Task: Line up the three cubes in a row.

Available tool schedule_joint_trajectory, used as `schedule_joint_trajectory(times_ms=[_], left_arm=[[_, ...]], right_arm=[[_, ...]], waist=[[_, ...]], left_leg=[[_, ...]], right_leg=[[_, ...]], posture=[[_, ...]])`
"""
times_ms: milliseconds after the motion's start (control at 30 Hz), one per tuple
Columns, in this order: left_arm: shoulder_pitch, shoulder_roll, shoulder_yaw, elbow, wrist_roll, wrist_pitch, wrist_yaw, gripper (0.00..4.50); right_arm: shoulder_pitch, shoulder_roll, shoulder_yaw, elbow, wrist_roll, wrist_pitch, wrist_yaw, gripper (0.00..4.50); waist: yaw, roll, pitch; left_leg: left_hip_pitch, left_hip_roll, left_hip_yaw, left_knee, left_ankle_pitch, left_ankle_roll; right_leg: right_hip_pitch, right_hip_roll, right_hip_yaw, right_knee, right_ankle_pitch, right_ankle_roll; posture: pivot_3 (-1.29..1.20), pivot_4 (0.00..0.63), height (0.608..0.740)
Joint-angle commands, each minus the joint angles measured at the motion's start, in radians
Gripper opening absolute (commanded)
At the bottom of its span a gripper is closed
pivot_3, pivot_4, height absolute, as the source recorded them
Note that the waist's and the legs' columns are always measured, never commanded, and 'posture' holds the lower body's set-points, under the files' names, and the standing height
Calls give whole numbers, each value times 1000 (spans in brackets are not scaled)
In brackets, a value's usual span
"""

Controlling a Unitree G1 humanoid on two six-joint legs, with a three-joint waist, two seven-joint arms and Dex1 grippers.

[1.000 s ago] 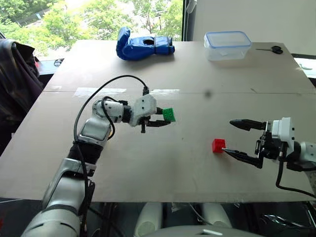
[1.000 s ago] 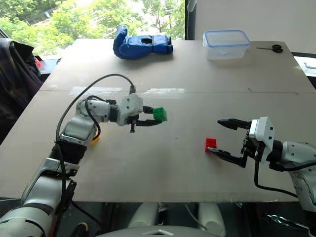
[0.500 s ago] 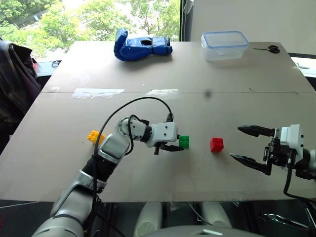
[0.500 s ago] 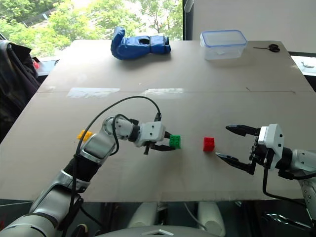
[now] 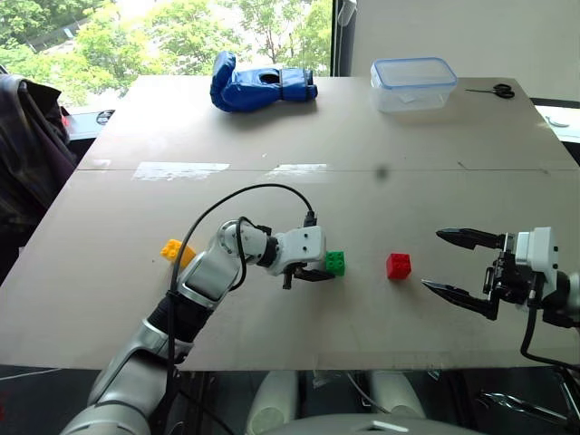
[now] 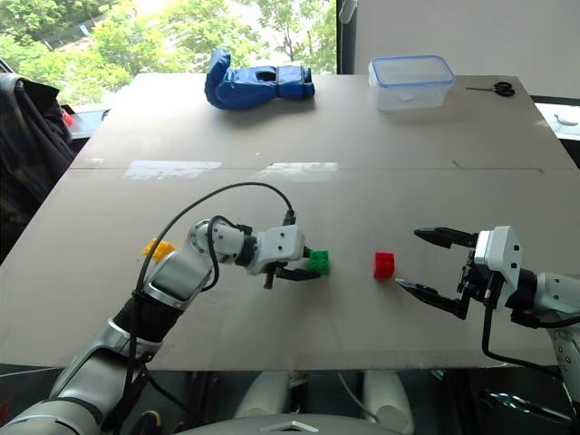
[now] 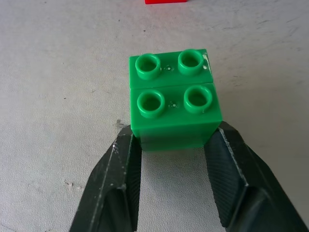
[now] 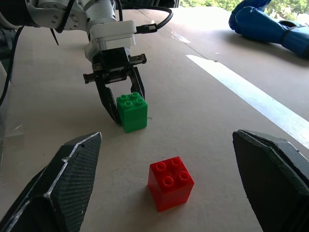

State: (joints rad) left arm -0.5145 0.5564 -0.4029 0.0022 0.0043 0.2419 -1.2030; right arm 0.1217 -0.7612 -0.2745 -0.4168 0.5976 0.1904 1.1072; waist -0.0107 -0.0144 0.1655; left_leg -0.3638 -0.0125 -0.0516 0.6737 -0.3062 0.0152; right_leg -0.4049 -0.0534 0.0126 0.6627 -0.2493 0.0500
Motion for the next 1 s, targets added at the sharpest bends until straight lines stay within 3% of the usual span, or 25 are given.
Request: schedule_joint_trajectory(times_ms=[33, 67, 133, 267, 400, 633, 800, 933, 1000], left_arm=[[10, 12, -4, -27, -8, 7, -10, 3477], [13, 15, -5, -28, -13, 7, -17, 3940], [16, 13, 2, -29, -18, 15, -6, 4448], [5, 4, 36, -28, -29, 15, 29, 4448], [-11, -16, 162, -91, -145, 49, 68, 4448], [-36, 43, 512, -178, -474, 281, 125, 4448], [-4, 146, 789, -46, -577, 353, 206, 4448], [176, 203, 874, 36, -494, 159, 171, 4448], [274, 191, 901, 63, -410, 9, 235, 4448]], right_arm=[[-1, -8, -18, -22, 7, -18, 6, 4500], [-1, -10, -18, -21, 6, -18, 8, 4500], [1, -13, -18, -19, 4, -18, 14, 4500], [-2, -16, -17, -16, 2, -16, 19, 4500], [-1, -19, -18, -14, 2, -15, 24, 4500], [-15, -19, -7, -3, 4, -16, 39, 4500], [-57, -9, 28, 33, -4, -23, 61, 4500], [-94, -3, 59, 62, -9, -32, 76, 4500], [-108, -2, 70, 79, -12, -40, 84, 4500]], waist=[[0, 0, 0], [0, 0, 0], [0, 0, 0], [0, 0, 0], [0, 0, 0], [-3, 0, 0], [-4, 0, 0], [-11, 1, 0], [-4, 1, 0]], left_leg=[[0, 0, 0, 0, 0, 0], [0, 0, 0, 0, 0, 0], [0, 0, 0, 0, 0, 0], [0, 0, 0, 0, 0, 0], [0, 1, 0, 0, 0, 0], [0, 3, 0, 0, 0, 0], [0, 3, 0, 1, 0, 0], [1, 3, 0, 0, 1, -2], [2, 3, 0, -2, 2, -4]], right_leg=[[0, 0, 0, 0, 0, 0], [0, 0, 0, 0, 0, 0], [0, 0, 0, 0, 0, 0], [0, 0, 0, 0, 0, 0], [0, 0, 0, 0, 0, 0], [0, 0, 0, 0, 0, 0], [0, 0, 0, 0, 0, 0], [0, 0, 0, 0, 0, 0], [0, -1, 1, -1, 0, 0]], posture=[[0, 150, 740], [0, 150, 740], [0, 150, 740], [0, 150, 740], [0, 150, 740], [0, 150, 740], [0, 150, 740], [0, 150, 740], [0, 150, 740]])
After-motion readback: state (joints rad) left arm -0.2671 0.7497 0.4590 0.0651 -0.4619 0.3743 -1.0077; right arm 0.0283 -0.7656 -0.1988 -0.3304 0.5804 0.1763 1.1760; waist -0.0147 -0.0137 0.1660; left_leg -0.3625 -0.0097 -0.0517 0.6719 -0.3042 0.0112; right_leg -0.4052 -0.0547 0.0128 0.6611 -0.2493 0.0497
